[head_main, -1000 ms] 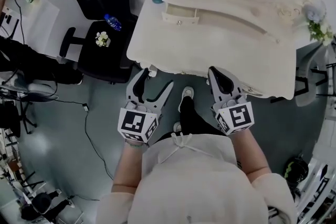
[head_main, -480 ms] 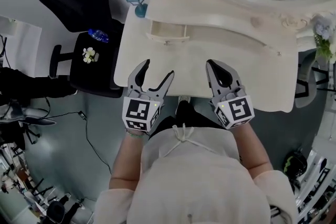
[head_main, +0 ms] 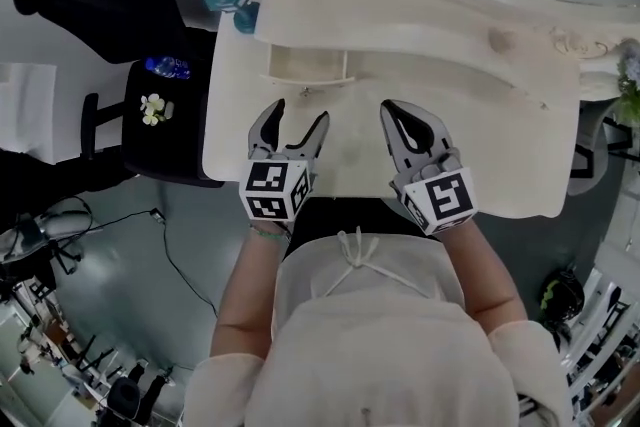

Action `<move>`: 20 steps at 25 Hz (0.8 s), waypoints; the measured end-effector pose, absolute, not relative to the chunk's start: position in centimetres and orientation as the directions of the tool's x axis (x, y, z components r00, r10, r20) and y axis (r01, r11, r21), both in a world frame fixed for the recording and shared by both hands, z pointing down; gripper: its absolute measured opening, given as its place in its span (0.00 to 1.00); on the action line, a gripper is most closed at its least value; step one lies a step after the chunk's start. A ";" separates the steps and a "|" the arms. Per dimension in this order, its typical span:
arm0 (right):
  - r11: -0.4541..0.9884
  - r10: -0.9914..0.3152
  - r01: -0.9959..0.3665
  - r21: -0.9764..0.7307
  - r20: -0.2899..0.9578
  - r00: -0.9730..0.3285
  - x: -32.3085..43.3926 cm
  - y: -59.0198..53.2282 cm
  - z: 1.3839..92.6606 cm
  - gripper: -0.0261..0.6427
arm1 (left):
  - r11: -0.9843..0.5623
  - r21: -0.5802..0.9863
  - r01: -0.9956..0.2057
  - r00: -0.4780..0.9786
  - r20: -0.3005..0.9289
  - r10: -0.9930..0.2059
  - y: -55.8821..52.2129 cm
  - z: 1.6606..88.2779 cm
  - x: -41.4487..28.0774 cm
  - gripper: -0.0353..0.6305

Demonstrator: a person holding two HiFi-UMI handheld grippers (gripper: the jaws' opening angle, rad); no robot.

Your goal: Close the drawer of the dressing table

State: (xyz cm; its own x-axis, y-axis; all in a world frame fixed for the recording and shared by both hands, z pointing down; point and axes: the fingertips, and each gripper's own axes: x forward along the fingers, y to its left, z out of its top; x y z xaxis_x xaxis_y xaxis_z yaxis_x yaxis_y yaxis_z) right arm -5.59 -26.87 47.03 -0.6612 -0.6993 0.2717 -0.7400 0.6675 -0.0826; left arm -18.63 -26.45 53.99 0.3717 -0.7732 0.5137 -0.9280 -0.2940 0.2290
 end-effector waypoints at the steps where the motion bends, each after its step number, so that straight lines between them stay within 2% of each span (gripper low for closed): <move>1: 0.667 -0.697 -0.740 -0.086 0.276 -0.661 -5.6 -27.2 47.4 0.05 | -0.289 0.231 -0.929 0.369 0.523 -0.768 -26.8 54.7 -18.6 0.58; 9: 0.629 -0.698 -0.762 -0.154 0.319 -0.641 -4.7 -28.4 49.7 0.05 | -0.294 0.186 -0.937 0.346 0.581 -0.736 -28.7 57.9 -18.2 0.56; 13: 0.604 -0.698 -0.775 -0.184 0.347 -0.626 -3.8 -28.8 50.5 0.05 | -0.255 0.179 -0.950 0.312 0.587 -0.747 -29.3 58.1 -18.8 0.34; 15: 0.587 -0.701 -0.783 -0.204 0.355 -0.618 -3.3 -29.0 50.8 0.05 | -0.247 0.185 -0.951 0.309 0.595 -0.742 -29.3 58.3 -18.8 0.27; 17: 0.575 -0.705 -0.789 -0.216 0.358 -0.612 -3.0 -29.2 50.9 0.05 | -0.253 0.182 -0.950 0.311 0.605 -0.733 -29.3 58.4 -18.7 0.21; 20: 0.570 -0.708 -0.792 -0.220 0.357 -0.609 -2.8 -29.5 50.9 0.05 | -0.273 0.157 -0.949 0.309 0.625 -0.717 -29.3 58.4 -18.5 0.21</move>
